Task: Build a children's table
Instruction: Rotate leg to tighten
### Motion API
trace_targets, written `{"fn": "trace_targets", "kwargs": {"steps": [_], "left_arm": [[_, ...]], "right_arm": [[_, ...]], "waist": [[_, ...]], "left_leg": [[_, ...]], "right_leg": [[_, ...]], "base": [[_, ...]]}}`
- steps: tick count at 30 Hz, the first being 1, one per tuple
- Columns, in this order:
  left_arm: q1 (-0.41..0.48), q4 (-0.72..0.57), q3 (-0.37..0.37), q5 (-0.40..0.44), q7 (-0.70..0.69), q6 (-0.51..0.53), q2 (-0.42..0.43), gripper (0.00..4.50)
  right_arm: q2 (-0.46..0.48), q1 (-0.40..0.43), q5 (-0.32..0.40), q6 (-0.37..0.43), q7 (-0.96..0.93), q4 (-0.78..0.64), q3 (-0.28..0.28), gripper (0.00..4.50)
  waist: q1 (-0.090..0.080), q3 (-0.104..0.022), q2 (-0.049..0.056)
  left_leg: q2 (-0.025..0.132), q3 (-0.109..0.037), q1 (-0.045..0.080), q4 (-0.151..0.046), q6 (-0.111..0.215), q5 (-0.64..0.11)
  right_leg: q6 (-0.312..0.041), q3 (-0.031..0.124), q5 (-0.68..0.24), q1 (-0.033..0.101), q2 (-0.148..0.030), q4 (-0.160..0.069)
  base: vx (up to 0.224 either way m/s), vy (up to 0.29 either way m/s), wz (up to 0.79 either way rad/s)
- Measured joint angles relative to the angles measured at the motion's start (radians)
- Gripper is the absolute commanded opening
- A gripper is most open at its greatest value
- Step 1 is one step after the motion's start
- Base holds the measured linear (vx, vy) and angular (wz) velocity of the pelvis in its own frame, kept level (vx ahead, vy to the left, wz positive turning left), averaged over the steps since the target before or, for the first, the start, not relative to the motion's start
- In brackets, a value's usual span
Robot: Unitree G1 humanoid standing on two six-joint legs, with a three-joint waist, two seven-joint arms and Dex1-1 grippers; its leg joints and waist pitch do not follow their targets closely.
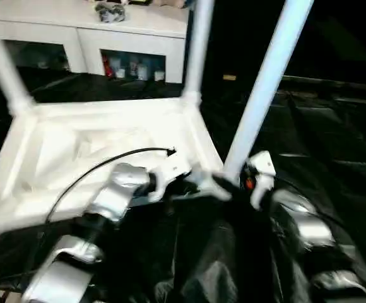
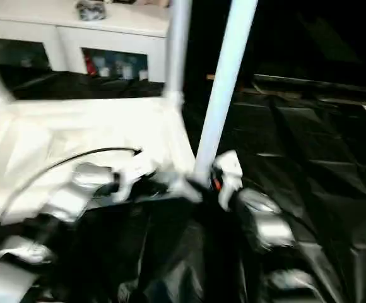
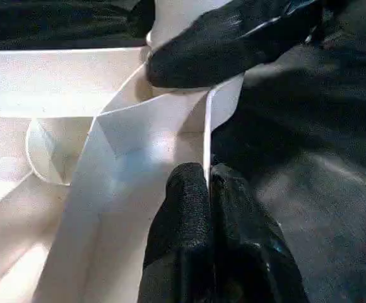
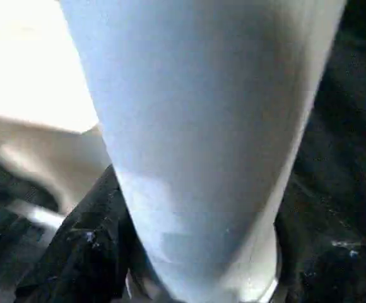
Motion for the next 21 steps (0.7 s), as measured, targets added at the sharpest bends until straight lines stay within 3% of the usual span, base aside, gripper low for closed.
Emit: {"fn": "trace_targets", "kwargs": {"steps": [1, 2, 5, 9, 16, 21], "left_arm": [[0.000, 0.000, 0.001, 0.002, 0.016, 0.004, -0.008, 0.00], [0.000, 0.000, 0.003, 0.009, 0.025, 0.007, -0.016, 0.00], [-0.001, -0.002, 0.004, 0.012, 0.022, 0.006, -0.019, 0.00], [-0.001, -0.003, -0.004, 0.012, -0.004, -0.015, -0.021, 0.00], [-0.001, -0.020, -0.014, -0.024, -0.106, -0.057, 0.012, 0.00], [-0.001, -0.023, -0.026, -0.044, -0.205, -0.099, 0.049, 0.00]], "right_arm": [[0.007, -0.004, -0.001, -0.002, -0.026, 0.005, -0.004, 2.62], [0.008, -0.007, -0.002, -0.006, -0.037, 0.010, -0.005, 2.97], [0.008, -0.007, -0.011, -0.023, -0.037, 0.016, -0.007, 3.34], [-0.005, -0.008, -0.024, -0.035, -0.003, 0.016, -0.006, 3.67], [-0.109, -0.006, -0.015, -0.085, 0.217, 0.011, 0.036, 3.67], [-0.189, 0.022, 0.013, -0.086, 0.441, -0.029, 0.064, 3.67]], "waist": [[0.001, 0.000, 0.001], [0.002, 0.001, 0.001], [0.004, 0.000, 0.002], [0.007, 0.000, 0.001], [0.012, 0.002, 0.003], [0.030, 0.002, 0.003]], "left_leg": [[0.000, 0.000, 0.001, -0.001, 0.000, 0.000], [0.000, 0.000, 0.001, -0.001, 0.000, 0.000], [-0.001, 0.000, 0.000, -0.005, 0.000, 0.000], [-0.002, 0.001, -0.002, -0.004, 0.000, 0.000], [0.001, 0.001, -0.011, -0.006, 0.001, 0.000], [0.002, 0.002, -0.014, -0.008, 0.006, 0.003]], "right_leg": [[0.000, 0.000, 0.000, 0.000, 0.000, -0.001], [0.000, 0.000, 0.000, 0.000, 0.000, -0.003], [0.000, 0.000, 0.000, 0.001, 0.000, -0.007], [-0.003, 0.002, 0.004, 0.000, 0.000, -0.007], [-0.005, 0.001, 0.016, -0.006, 0.001, -0.006], [-0.006, 0.000, 0.012, -0.008, 0.002, -0.005]], "base": [[0.000, 0.000, 0.00], [0.000, 0.000, 0.00], [0.000, 0.000, 0.00], [0.000, 0.000, 0.00], [0.007, -0.002, 0.00], [0.000, 0.000, 0.00]]}}
